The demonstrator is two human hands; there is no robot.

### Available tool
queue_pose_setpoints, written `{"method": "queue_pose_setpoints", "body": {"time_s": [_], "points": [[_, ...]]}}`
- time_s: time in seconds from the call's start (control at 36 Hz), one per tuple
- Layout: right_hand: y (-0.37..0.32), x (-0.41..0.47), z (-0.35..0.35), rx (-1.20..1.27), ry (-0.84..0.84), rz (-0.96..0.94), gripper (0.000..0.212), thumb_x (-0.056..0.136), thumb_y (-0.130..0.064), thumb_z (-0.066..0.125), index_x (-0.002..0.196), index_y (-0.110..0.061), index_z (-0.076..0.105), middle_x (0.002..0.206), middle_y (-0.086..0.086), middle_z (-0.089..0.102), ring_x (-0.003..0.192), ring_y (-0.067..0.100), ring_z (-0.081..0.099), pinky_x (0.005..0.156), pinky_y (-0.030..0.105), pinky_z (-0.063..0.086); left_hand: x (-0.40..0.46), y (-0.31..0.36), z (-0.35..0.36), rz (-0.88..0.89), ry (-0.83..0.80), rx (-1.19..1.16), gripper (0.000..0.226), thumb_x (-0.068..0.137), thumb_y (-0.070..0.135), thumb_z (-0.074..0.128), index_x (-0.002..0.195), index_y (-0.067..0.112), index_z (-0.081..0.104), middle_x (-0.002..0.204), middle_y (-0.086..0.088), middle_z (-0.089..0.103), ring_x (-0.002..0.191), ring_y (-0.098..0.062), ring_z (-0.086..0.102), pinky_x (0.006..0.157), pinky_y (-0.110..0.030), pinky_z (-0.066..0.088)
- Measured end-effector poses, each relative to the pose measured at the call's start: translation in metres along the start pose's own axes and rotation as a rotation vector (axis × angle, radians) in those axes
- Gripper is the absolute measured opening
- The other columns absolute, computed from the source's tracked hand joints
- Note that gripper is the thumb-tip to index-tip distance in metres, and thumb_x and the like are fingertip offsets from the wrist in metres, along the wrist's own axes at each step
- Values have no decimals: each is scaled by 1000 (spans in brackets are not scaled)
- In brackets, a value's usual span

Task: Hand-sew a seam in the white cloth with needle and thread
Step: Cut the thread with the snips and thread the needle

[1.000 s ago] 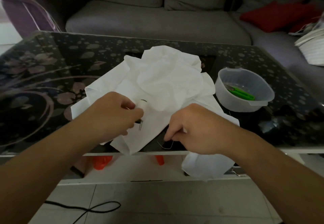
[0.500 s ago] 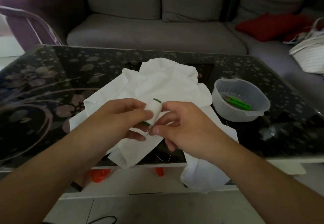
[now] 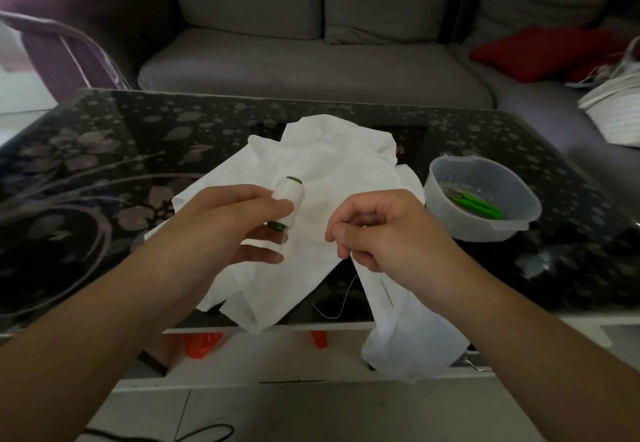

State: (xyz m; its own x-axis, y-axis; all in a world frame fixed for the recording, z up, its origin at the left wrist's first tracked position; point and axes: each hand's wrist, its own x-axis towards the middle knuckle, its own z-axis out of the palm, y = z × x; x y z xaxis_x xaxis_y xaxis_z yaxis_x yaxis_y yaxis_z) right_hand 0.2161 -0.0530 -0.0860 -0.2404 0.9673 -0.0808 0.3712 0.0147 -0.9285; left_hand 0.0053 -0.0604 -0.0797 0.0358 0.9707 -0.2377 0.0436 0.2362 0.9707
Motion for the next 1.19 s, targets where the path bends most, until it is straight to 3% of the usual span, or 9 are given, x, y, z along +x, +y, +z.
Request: {"method": "queue_pose_setpoints", "body": {"time_s": [0.14, 0.39, 0.58, 0.69, 0.83, 0.94, 1.06, 1.11, 1.19], "points": [[2, 4, -6, -15, 56, 9, 21, 95, -1, 64, 83, -12, 78, 69, 6, 72, 47, 2, 53, 48, 13, 39, 4, 4, -5, -43, 55, -160, 21, 96, 13, 66, 111, 0, 72, 100, -18, 79, 90, -31, 79, 72, -37, 67], [10, 8, -13, -93, 102, 66, 20, 93, -6, 68, 81, -17, 79, 70, 2, 75, 54, -3, 57, 64, 20, 39, 7, 4, -12, 5, 173, -201, 37, 95, 21, 69, 127, 2, 67, 98, -13, 77, 88, -24, 77, 82, -42, 62], [5, 14, -27, -81, 69, 53, 18, 95, -8, 67, 87, -17, 80, 79, 2, 77, 55, -3, 55, 58, 17, 40, 6, 7, -15, 27, 166, -278, 32, 94, 24, 68, 122, 8, 68, 87, -6, 67, 78, -19, 69, 65, -30, 63], [5, 15, -35, -94, 77, 63, 16, 95, -12, 70, 88, -20, 81, 81, 0, 77, 61, 2, 53, 61, 21, 41, 6, 5, -21, 67, 164, -239, 34, 93, 25, 69, 123, 12, 68, 88, -3, 64, 82, -18, 66, 71, -32, 61], [17, 12, -37, -139, 173, 123, 18, 93, -15, 72, 82, -26, 81, 81, -4, 76, 73, 7, 59, 69, 26, 43, 7, -3, -18, 66, 164, -254, 24, 89, 25, 73, 110, 14, 70, 82, 1, 64, 82, -16, 65, 78, -34, 57], [23, 10, -39, -136, 249, 142, 20, 92, -14, 72, 78, -27, 80, 77, -6, 75, 74, 8, 62, 74, 29, 45, 6, -5, -12, 62, 157, -218, 48, 68, 36, 81, 110, 14, 73, 91, -2, 70, 90, -18, 70, 80, -37, 59], [23, 15, -43, -202, 328, 191, 24, 92, -17, 74, 72, -28, 78, 70, -15, 72, 78, 8, 64, 78, 25, 52, 5, -2, -11, 55, 215, -149, 40, 87, 31, 76, 124, 15, 71, 110, -3, 79, 100, -23, 78, 98, -48, 59], [22, 17, -45, -196, 327, 202, 23, 92, -14, 74, 73, -25, 79, 69, -15, 72, 82, 10, 64, 82, 25, 51, 6, 0, -11, 71, 262, -140, 33, 92, 29, 73, 121, 15, 71, 107, -2, 80, 97, -21, 79, 97, -48, 59], [22, 21, -46, -210, 353, 245, 25, 92, -13, 75, 70, -26, 78, 65, -20, 69, 84, 10, 62, 75, 23, 46, 6, 3, -13, 106, 311, -124, 21, 94, 28, 71, 112, 18, 72, 101, 0, 81, 92, -18, 79, 93, -45, 60]]}}
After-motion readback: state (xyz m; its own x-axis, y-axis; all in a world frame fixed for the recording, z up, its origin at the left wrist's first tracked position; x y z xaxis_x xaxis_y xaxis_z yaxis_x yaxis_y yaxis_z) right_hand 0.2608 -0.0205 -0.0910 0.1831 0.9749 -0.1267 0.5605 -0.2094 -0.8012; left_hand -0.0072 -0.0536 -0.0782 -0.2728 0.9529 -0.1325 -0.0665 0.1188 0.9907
